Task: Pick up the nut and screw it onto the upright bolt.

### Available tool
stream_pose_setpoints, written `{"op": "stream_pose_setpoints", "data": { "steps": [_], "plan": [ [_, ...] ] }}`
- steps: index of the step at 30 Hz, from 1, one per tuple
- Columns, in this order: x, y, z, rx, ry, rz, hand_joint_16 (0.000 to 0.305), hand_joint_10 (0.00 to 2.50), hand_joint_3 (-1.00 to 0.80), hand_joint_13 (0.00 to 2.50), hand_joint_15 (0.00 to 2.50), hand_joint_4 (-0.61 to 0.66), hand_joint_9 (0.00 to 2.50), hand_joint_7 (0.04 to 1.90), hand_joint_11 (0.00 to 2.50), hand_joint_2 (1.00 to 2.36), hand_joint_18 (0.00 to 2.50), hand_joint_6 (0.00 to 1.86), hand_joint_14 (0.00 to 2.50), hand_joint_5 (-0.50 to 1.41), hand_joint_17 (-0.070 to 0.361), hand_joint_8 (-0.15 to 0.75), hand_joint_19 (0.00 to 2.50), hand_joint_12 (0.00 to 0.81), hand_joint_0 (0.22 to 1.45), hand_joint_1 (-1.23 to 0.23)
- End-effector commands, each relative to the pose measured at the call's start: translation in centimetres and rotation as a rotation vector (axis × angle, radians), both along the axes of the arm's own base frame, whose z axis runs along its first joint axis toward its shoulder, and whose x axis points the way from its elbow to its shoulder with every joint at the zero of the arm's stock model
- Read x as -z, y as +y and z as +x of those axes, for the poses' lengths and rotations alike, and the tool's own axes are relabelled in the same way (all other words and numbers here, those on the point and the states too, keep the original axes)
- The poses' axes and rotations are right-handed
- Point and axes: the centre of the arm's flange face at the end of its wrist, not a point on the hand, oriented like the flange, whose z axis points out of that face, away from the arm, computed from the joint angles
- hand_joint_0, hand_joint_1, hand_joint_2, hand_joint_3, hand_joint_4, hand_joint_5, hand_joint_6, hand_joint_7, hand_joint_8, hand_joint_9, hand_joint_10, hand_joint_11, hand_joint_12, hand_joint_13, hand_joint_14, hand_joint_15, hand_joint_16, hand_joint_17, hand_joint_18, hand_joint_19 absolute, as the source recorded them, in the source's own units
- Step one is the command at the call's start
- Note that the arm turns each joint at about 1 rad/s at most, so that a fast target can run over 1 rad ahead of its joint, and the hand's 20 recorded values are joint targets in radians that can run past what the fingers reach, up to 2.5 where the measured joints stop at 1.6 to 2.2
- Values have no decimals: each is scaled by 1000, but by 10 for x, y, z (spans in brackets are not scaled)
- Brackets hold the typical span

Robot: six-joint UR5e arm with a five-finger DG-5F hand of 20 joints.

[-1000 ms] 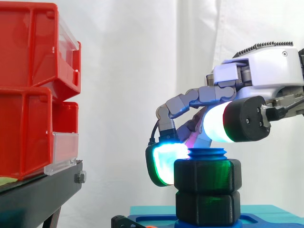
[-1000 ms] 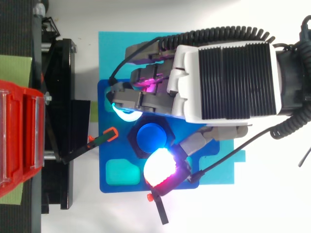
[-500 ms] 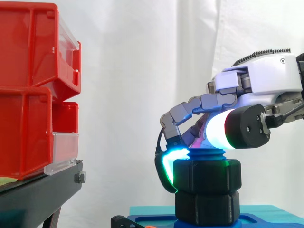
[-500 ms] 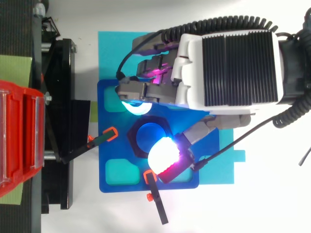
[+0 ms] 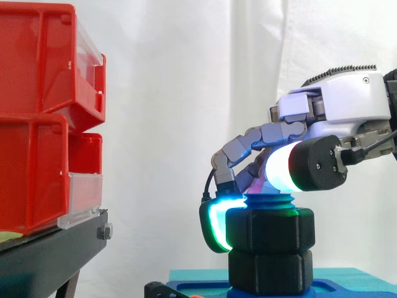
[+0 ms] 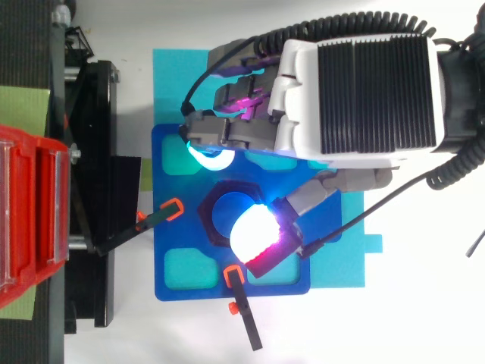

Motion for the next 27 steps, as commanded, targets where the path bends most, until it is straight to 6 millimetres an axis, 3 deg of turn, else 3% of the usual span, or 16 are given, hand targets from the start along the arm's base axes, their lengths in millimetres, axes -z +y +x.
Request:
{"op": "stream_pose_setpoints", "data": {
  "steps": [1,12,27],
  "plan": [
    [0,-1,1,-1,-8,1,25,0,-500,919,0,241,1120,1046,0,1000,620,505,0,-41,56,259,81,187,531,-239],
    [-1,1,1,-3,-10,1,25,0,-500,920,0,252,1127,983,0,1000,616,504,0,-45,57,258,81,185,530,-235],
    [-1,14,2,-17,-13,1,25,0,-500,931,0,198,1151,1104,0,1000,615,505,0,-8,57,261,85,184,531,-229]
  ]
}}
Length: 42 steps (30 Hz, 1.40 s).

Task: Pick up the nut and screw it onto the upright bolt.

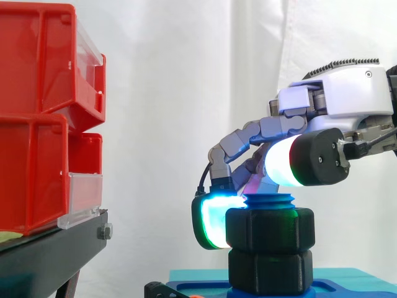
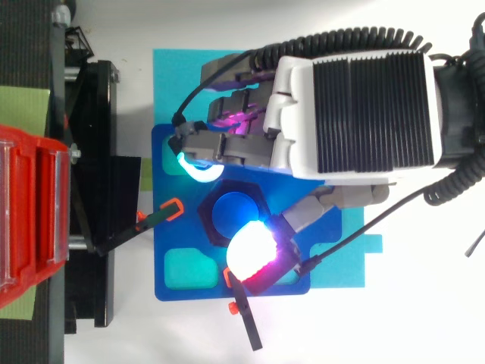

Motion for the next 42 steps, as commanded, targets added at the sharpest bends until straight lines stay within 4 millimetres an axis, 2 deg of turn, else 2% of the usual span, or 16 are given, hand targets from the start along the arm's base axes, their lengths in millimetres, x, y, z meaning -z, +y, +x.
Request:
{"op": "stream_pose_setpoints", "data": {
  "steps": [1,26,30,31,32,35,40,42],
  "plan": [
    [0,5,0,-7,-1,1,25,0,-500,935,0,200,1152,1100,0,1000,616,506,2,-8,56,260,85,182,531,-229],
    [0,9,1,-15,-4,1,25,0,-500,942,0,195,1166,1144,0,1000,622,505,0,-6,57,257,91,181,533,-218],
    [-1,8,2,-13,-10,2,25,0,-500,938,0,222,1152,1086,0,1000,619,505,1,-27,57,261,93,182,532,-218],
    [-1,8,1,-13,-7,1,26,0,-500,933,0,222,1125,1019,0,1000,624,504,0,-54,58,255,90,180,531,-220],
    [-1,2,1,-7,-6,3,26,0,-500,931,0,220,1124,1008,0,1000,625,504,2,-59,58,255,91,182,532,-221],
    [0,0,0,-4,-4,3,28,0,-500,878,0,190,984,896,0,1000,581,503,0,-123,62,240,71,204,521,-221],
    [-1,-11,-2,4,3,1,29,0,-500,795,0,154,912,810,0,1000,527,502,0,-154,66,239,45,223,517,-220],
    [-10,-17,-6,7,10,-2,29,0,-500,772,0,153,878,801,0,1000,499,502,0,-158,66,233,37,225,515,-221]
  ]
}}
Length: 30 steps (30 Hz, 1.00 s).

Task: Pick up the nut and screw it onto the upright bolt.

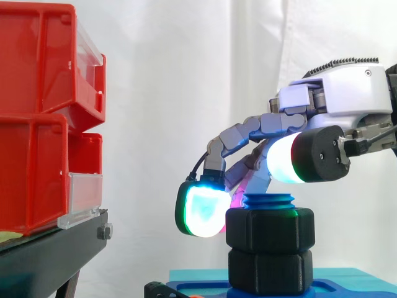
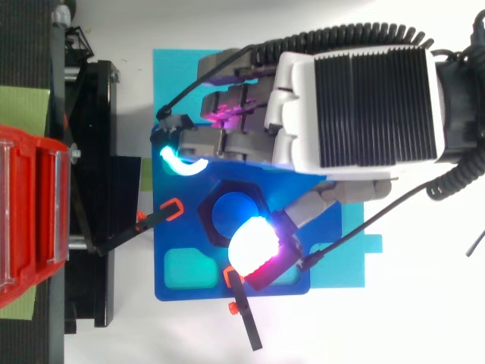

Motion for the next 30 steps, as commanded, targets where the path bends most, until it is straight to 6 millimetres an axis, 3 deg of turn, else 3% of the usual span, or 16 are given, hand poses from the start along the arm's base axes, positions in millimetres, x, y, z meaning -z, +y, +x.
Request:
{"op": "stream_pose_setpoints", "data": {
  "steps": [1,2,6,19,25,30],
  "plan": [
    [-11,-9,-5,4,7,-8,29,0,-500,759,0,152,860,797,0,1000,484,502,0,-159,66,233,22,230,514,-221],
    [-26,-13,-11,1,2,-22,29,0,-500,748,0,152,853,796,0,1000,476,502,0,-158,66,231,20,233,513,-221],
    [-40,-19,-18,0,-9,-66,30,0,-500,681,0,155,760,784,0,1000,382,502,0,-160,67,229,0,252,509,-222],
    [-68,-31,-50,15,79,-166,31,0,-500,470,0,130,545,727,0,1000,162,502,0,-184,71,211,0,288,513,-219],
    [-61,-35,-77,20,91,-164,32,0,-500,453,0,122,520,716,0,1000,139,502,0,-187,71,210,0,289,516,-222],
    [-70,-32,-94,34,11,-160,32,0,-500,441,0,120,506,715,0,1000,131,502,0,-189,72,210,0,292,517,-223]
  ]
}}
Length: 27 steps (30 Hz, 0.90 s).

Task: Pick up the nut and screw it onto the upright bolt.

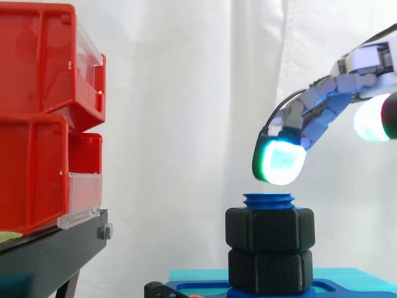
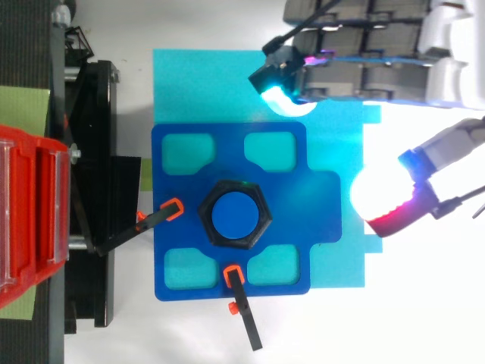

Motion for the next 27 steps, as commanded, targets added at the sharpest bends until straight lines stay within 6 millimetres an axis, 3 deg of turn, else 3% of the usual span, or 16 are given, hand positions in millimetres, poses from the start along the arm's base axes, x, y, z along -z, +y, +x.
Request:
{"op": "stream_pose_setpoints", "data": {
  "steps": [1,9,15,27],
  "plan": [
    [-5,2,-15,4,-48,2,32,0,-500,433,0,124,498,713,0,1000,123,502,0,-190,72,212,0,293,517,-224],
    [-5,-2,-22,35,3,22,33,0,-500,339,0,98,385,665,0,1000,28,501,0,-202,75,194,0,306,517,-227],
    [-15,-4,-29,66,7,40,36,0,-500,270,0,82,312,632,0,1000,0,501,0,-211,80,185,0,314,515,-226],
    [-15,-7,-27,130,11,228,39,0,-500,210,0,44,221,623,0,1000,0,501,0,-231,87,176,0,321,513,-250]
  ]
}}
